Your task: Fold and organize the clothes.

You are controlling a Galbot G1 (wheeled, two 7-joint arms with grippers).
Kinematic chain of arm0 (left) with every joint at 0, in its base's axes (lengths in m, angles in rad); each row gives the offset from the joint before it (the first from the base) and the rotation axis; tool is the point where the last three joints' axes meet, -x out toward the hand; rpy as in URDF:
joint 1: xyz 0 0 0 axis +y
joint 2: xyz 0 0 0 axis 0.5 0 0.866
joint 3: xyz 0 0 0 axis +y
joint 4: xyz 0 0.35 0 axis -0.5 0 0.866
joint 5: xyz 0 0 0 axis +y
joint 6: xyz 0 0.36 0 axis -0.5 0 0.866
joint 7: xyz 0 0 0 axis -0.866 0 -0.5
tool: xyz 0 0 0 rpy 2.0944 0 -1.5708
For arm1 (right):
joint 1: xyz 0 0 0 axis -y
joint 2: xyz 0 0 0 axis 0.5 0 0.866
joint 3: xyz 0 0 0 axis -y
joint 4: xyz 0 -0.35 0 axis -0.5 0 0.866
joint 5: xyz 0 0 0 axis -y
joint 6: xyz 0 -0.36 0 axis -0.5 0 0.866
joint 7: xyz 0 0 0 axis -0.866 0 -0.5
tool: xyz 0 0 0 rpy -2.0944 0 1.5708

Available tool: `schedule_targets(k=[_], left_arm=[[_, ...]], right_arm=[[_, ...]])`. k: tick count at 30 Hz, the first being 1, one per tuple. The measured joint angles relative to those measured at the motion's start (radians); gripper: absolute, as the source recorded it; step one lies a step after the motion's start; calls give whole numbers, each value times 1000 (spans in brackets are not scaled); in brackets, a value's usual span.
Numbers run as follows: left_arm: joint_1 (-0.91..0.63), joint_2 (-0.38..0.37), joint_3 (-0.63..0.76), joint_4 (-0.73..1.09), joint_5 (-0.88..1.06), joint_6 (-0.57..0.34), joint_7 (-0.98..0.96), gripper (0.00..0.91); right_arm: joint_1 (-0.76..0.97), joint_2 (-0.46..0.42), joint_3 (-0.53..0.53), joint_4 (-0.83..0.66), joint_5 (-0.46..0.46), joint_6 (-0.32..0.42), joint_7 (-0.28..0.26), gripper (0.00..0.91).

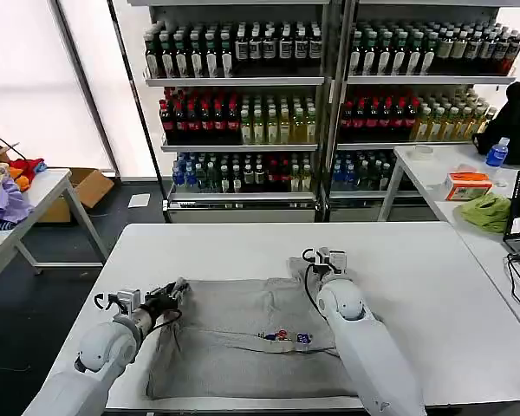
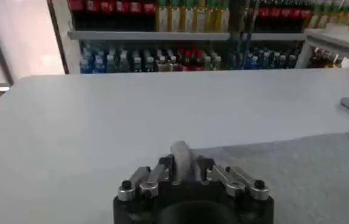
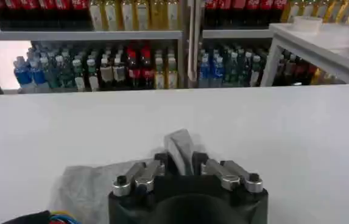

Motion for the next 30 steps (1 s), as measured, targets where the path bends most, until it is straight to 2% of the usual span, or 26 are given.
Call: schedule_targets(k=[15,30], left_arm=[[9,-34,-29,-9,-9,-62,-16,0],[73,-16,-111,-132,-4,-119,-13,0]], right_arm=[[-30,-9,37,59,29,36,-32,0],[-117,-67,68,303,29,39,-40,0]])
